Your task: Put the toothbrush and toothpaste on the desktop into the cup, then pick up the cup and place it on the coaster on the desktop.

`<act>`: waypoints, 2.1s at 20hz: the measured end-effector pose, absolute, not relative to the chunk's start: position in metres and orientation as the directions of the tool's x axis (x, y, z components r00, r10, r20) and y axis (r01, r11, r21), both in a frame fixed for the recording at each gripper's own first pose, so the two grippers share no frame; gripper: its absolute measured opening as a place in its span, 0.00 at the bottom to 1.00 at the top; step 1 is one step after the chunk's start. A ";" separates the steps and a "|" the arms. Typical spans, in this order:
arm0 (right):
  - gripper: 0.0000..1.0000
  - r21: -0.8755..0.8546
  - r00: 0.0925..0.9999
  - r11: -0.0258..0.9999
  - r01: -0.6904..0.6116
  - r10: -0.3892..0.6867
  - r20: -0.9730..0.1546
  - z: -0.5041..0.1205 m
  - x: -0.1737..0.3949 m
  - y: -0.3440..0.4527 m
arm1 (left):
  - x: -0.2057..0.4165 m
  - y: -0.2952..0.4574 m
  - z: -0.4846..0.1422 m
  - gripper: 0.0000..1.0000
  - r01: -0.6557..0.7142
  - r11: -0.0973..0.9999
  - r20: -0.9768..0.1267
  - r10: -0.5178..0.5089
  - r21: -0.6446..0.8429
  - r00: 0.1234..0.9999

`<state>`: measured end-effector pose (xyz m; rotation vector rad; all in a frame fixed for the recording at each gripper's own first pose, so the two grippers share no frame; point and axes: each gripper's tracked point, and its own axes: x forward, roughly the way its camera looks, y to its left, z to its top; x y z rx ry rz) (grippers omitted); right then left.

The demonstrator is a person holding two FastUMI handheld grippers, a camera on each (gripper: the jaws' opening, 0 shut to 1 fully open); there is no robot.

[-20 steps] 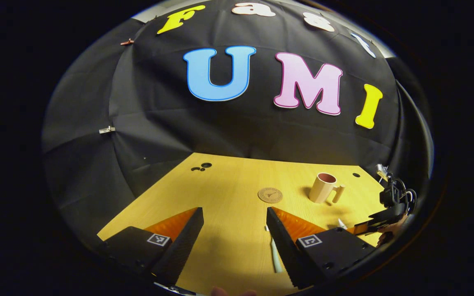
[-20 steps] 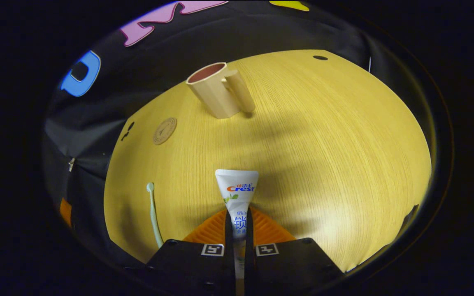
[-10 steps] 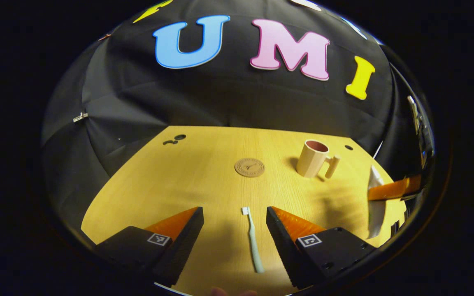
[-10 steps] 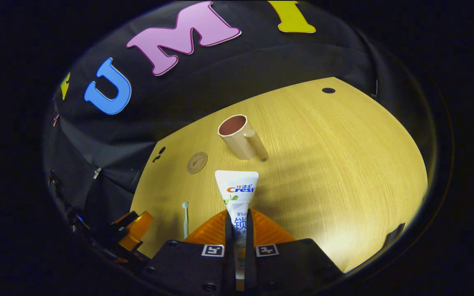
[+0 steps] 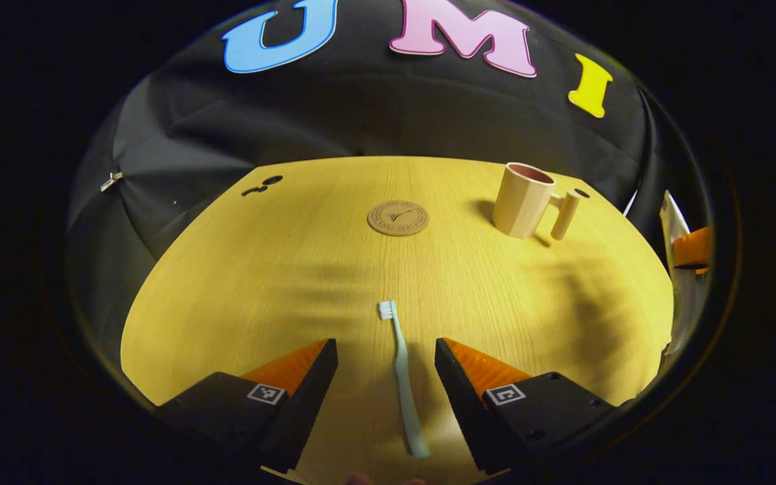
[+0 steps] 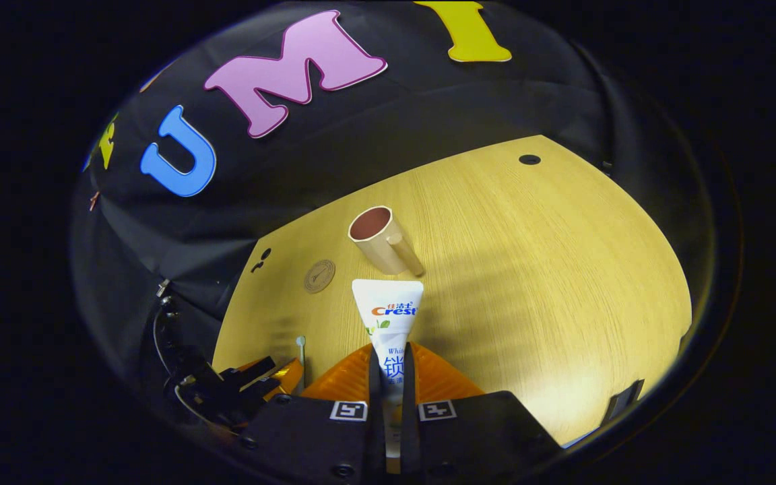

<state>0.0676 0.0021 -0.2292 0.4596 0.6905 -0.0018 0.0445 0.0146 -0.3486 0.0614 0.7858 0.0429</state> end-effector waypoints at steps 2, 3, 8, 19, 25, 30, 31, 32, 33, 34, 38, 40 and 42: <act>0.12 0.407 0.774 0.899 0.165 0.138 -0.618 -0.230 0.067 -0.005 | 0.043 0.014 -0.357 0.91 -0.034 0.997 -0.727 0.069 0.062 0.683; 0.13 0.408 0.773 0.897 0.169 0.136 -0.620 -0.230 0.068 -0.007 | 0.042 0.013 -0.361 0.90 -0.041 0.997 -0.737 0.073 0.061 0.672; 0.12 0.412 0.768 0.893 0.182 0.132 -0.626 -0.233 0.069 -0.016 | 0.041 0.010 -0.373 0.84 -0.026 0.997 -0.757 0.068 0.067 0.650; 0.13 0.447 0.781 0.878 0.171 0.155 -0.605 -0.228 0.082 -0.025 | 0.045 0.007 -0.367 0.07 -0.050 0.999 -0.751 0.038 0.006 0.659; 0.12 0.489 0.845 0.864 0.121 0.169 -0.508 -0.202 0.095 -0.032 | 0.059 -0.002 -0.322 0.06 -0.083 0.987 -0.659 -0.027 -0.135 0.751; 0.12 0.516 0.920 0.856 -0.026 0.222 -0.323 -0.147 0.150 -0.025 | 0.083 -0.022 -0.236 0.06 -0.049 0.966 -0.483 -0.082 -0.252 0.872; 0.13 0.517 0.935 0.854 -0.063 0.231 -0.268 -0.133 0.166 -0.025 | 0.087 -0.025 -0.225 0.06 -0.047 0.962 -0.461 -0.085 -0.268 0.883; 0.13 0.518 0.946 0.851 -0.089 0.236 -0.224 -0.122 0.181 -0.024 | 0.087 -0.030 -0.221 0.06 -0.043 0.959 -0.444 -0.089 -0.280 0.892; 0.12 0.517 0.955 0.848 -0.116 0.239 -0.176 -0.111 0.194 -0.025 | 0.086 -0.034 -0.216 0.06 -0.038 0.957 -0.431 -0.094 -0.288 0.897; 0.12 0.513 0.965 0.845 -0.150 0.239 -0.111 -0.098 0.214 -0.025 | 0.085 -0.040 -0.212 0.06 -0.029 0.956 -0.419 -0.101 -0.292 0.902; 0.12 0.455 0.972 0.865 -0.212 0.234 0.009 -0.086 0.269 -0.029 | 0.071 -0.052 -0.204 0.06 -0.001 0.953 -0.392 -0.125 -0.304 0.911; 0.12 0.444 0.973 0.868 -0.223 0.229 0.039 -0.088 0.290 -0.029 | 0.065 -0.057 -0.207 0.06 0.010 0.949 -0.388 -0.138 -0.316 0.911; 0.12 0.430 0.972 0.873 -0.232 0.229 0.059 -0.096 0.309 -0.026 | 0.063 -0.062 -0.210 0.06 0.015 0.943 -0.390 -0.152 -0.334 0.908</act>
